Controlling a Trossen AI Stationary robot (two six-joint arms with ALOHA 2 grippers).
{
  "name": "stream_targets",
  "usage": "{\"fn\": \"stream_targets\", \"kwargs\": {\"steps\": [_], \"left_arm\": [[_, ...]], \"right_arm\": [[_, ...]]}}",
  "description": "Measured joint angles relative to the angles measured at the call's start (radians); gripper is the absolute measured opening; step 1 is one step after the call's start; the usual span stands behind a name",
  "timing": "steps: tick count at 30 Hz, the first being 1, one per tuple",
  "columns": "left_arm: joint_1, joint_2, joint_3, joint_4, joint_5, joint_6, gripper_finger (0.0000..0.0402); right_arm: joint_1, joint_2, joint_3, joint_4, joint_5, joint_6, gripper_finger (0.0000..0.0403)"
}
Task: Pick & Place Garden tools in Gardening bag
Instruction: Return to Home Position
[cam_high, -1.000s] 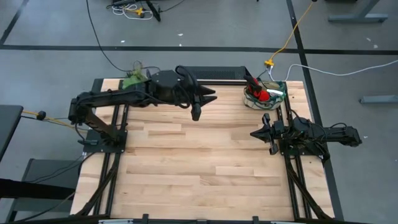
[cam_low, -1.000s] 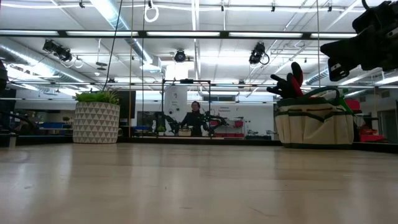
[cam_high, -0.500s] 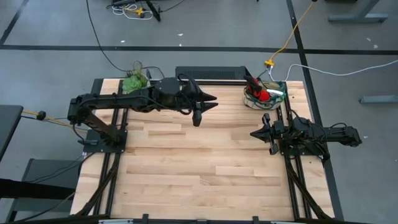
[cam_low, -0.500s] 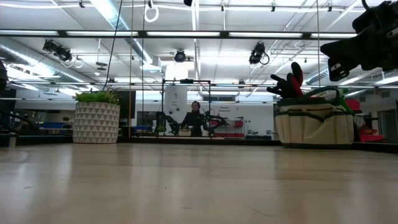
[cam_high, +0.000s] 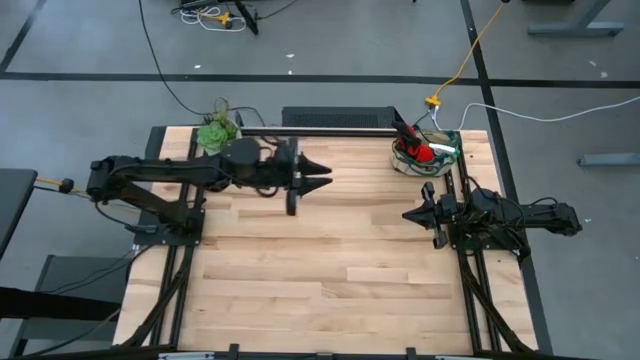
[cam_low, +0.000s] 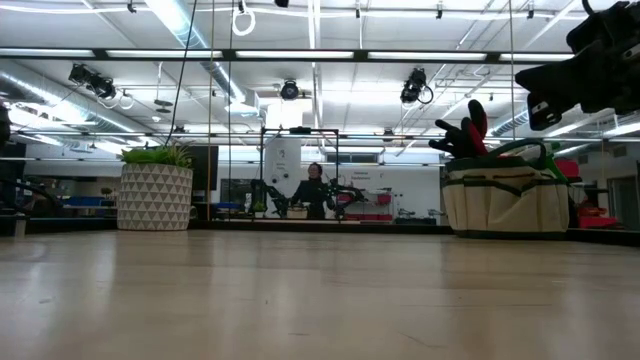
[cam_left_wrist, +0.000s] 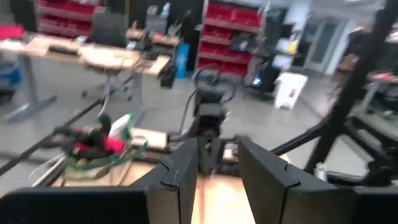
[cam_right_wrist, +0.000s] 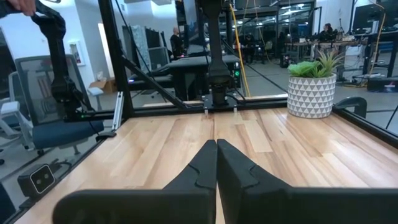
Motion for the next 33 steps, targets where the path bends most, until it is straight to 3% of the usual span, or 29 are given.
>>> {"fn": "stream_targets", "kwargs": {"steps": [9, 27, 33], "left_arm": [[-0.004, -0.187, -0.260, 0.163, 0.051, 0.052, 0.0122], [-0.075, -0.724, -0.883, 0.446, 0.048, 0.052, 0.0122], [-0.076, -0.888, -1.032, 0.512, 0.042, 0.052, 0.0122]], "right_arm": [[0.000, 0.000, 0.000, 0.000, 0.000, 0.000, 0.0013], [0.000, 0.000, 0.000, 0.000, 0.000, 0.000, 0.0013], [0.000, 0.000, 0.000, 0.000, 0.000, 0.000, 0.0013]]}}
